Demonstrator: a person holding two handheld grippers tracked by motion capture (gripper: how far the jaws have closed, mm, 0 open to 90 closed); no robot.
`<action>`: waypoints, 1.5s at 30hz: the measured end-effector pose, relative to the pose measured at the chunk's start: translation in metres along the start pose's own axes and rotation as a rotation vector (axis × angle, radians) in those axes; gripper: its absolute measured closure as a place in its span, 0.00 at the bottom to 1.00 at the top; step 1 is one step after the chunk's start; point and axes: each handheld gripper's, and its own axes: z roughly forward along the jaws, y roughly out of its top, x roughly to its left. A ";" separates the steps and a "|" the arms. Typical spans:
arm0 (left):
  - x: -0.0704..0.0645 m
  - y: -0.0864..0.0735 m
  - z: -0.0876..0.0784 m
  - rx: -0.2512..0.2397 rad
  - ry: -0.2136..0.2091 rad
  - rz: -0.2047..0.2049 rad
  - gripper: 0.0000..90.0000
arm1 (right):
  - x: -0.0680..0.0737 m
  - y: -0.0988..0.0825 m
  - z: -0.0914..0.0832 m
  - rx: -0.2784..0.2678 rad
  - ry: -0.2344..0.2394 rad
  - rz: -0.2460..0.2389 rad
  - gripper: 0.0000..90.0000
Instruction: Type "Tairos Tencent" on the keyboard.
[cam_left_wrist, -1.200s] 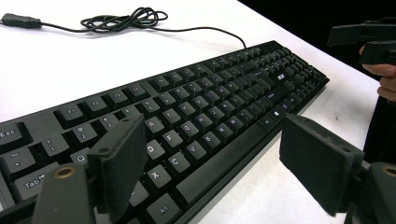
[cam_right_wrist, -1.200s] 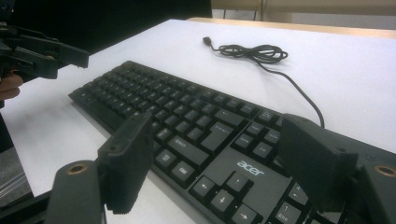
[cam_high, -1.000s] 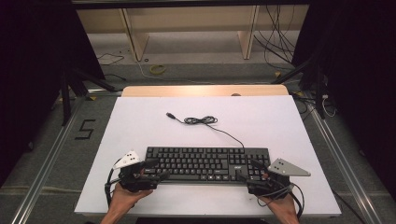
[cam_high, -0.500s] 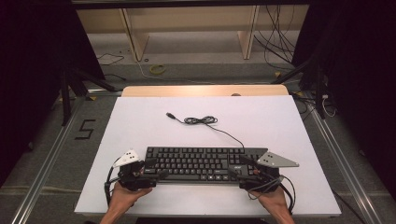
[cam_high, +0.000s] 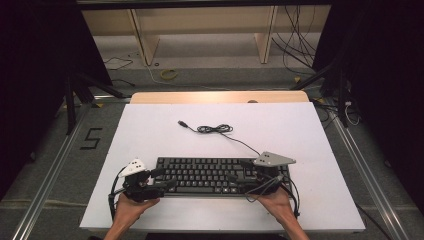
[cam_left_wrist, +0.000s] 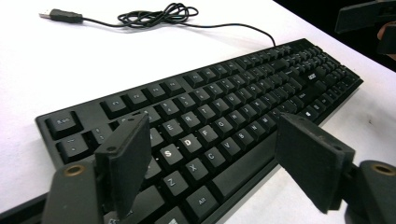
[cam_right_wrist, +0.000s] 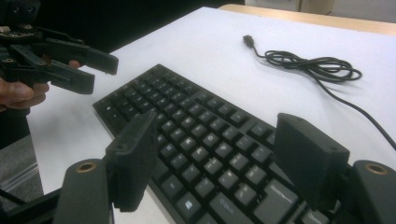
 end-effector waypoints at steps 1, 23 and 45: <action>0.000 0.000 0.000 0.001 0.004 -0.002 0.30 | 0.001 0.002 0.003 0.001 0.005 -0.003 0.36; 0.015 -0.002 -0.005 0.065 0.080 0.004 0.43 | 0.019 0.029 0.072 0.123 0.050 -0.050 0.48; 0.018 -0.005 -0.001 0.228 0.104 0.033 0.91 | 0.035 0.032 0.127 0.235 0.092 -0.055 0.90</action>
